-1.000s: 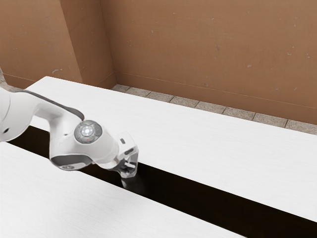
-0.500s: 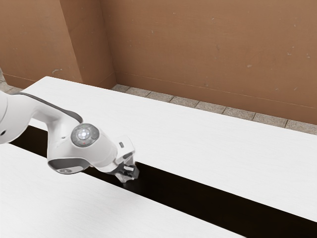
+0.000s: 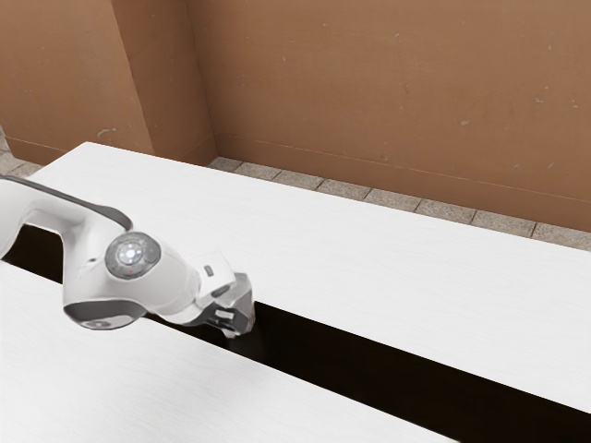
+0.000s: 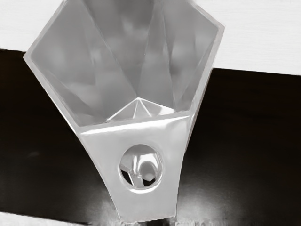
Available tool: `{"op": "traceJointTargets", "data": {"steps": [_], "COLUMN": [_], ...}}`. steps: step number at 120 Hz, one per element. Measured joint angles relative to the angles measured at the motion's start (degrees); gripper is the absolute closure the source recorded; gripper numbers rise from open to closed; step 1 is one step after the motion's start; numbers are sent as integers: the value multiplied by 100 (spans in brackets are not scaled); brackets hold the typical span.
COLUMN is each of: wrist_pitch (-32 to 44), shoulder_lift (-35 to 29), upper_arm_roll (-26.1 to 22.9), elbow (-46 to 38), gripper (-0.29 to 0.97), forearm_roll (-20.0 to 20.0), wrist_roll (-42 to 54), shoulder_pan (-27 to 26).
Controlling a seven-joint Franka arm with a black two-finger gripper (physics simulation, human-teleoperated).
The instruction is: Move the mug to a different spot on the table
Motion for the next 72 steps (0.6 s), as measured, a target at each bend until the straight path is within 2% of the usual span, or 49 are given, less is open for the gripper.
{"op": "traceJointTargets", "data": {"steps": [22,32,36,42,50,56,65,72], "wrist_pitch": [-216,-509,-718,-1072,-1716,-2245,-3310,-4063], "shoulder_lift": [-1049,-1286,-1240,-1055,-643,-467,-133,-30], "upper_arm_roll": [-67,-73,-73,-58,-9,16,26,37], "elbow": [-228,271,642,1292,2265,2697,3565,4097], "gripper": [3,3,3,3,2,2,2,2], "forearm_roll": [-3,-78,-298,-850,-2037,-2802,-4048,-4759], "wrist_roll": [7,21,36,138,460,768,1351,1870], "shoulder_pan": [-182,-259,-292,-292,-198,-87,158,423]}}
